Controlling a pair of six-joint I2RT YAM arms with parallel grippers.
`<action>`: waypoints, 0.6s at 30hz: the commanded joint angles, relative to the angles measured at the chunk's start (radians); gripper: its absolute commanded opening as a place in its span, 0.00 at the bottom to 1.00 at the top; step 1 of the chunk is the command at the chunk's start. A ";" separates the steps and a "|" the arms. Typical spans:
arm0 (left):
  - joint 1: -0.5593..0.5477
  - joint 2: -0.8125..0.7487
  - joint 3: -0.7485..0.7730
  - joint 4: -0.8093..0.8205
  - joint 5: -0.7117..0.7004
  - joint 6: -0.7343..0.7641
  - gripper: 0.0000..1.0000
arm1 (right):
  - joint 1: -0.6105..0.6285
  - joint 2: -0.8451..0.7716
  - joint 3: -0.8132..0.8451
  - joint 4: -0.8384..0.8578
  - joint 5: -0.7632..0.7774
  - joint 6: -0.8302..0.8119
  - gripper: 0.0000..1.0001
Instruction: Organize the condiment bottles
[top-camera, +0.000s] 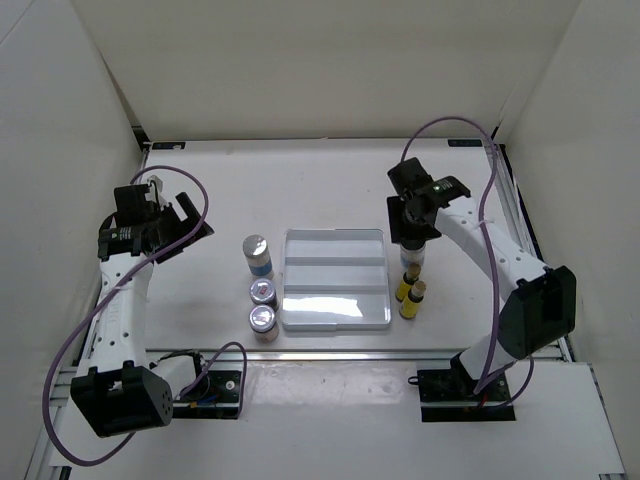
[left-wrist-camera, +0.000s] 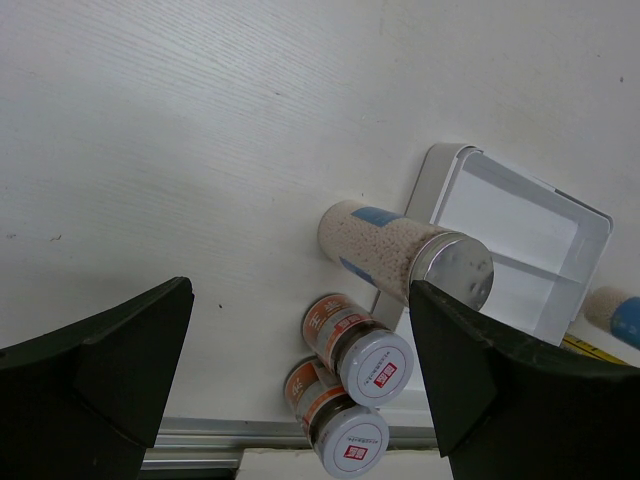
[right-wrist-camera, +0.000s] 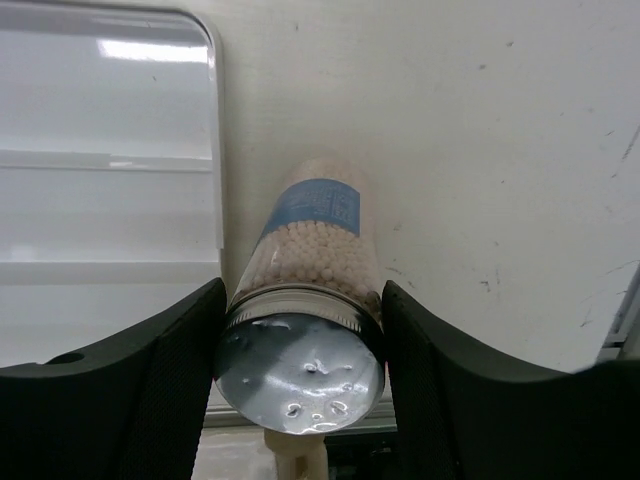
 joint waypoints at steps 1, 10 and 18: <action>-0.004 -0.019 0.003 -0.004 -0.006 0.002 1.00 | 0.038 -0.043 0.134 0.005 0.153 0.003 0.24; -0.004 -0.019 0.003 -0.004 -0.006 0.002 1.00 | 0.084 0.068 0.297 0.033 0.061 -0.040 0.21; -0.004 -0.010 0.003 -0.004 -0.006 0.002 1.00 | 0.115 0.176 0.315 0.130 -0.019 -0.040 0.19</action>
